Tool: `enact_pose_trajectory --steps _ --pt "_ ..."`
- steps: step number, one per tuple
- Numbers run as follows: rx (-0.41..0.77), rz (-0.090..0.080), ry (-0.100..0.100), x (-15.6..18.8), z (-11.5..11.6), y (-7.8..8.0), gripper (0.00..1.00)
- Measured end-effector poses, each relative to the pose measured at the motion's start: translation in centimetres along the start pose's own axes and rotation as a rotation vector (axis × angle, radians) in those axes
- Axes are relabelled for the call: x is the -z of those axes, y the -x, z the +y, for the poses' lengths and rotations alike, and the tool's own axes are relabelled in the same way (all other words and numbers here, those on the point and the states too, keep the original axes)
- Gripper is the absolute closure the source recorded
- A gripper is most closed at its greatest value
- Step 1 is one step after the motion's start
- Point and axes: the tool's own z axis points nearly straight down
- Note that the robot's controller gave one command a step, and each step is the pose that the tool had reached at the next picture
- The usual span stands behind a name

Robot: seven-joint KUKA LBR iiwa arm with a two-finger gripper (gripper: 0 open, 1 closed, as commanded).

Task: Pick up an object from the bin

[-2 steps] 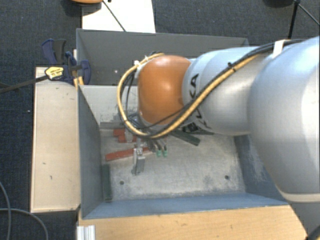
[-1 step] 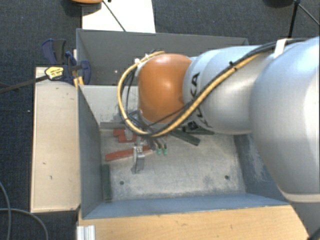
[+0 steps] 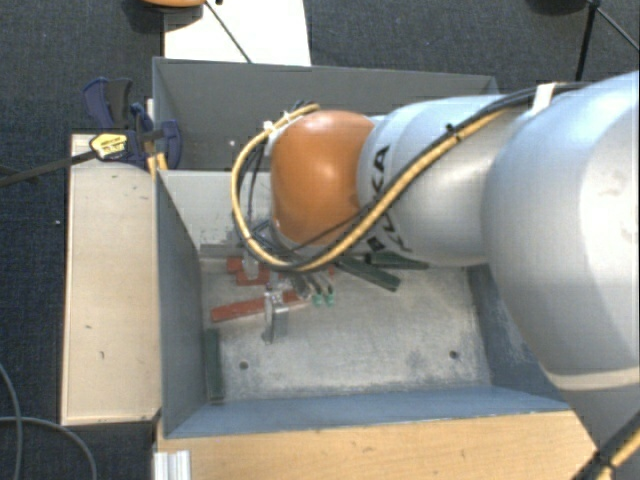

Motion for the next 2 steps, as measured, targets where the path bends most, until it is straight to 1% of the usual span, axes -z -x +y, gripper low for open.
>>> enact_pose_trajectory --steps 1,2 --pt "0.303 0.008 0.000 -4.6 -0.9 1.2 0.00" --pt "0.315 0.006 0.001 -6.4 -0.3 2.2 1.00"
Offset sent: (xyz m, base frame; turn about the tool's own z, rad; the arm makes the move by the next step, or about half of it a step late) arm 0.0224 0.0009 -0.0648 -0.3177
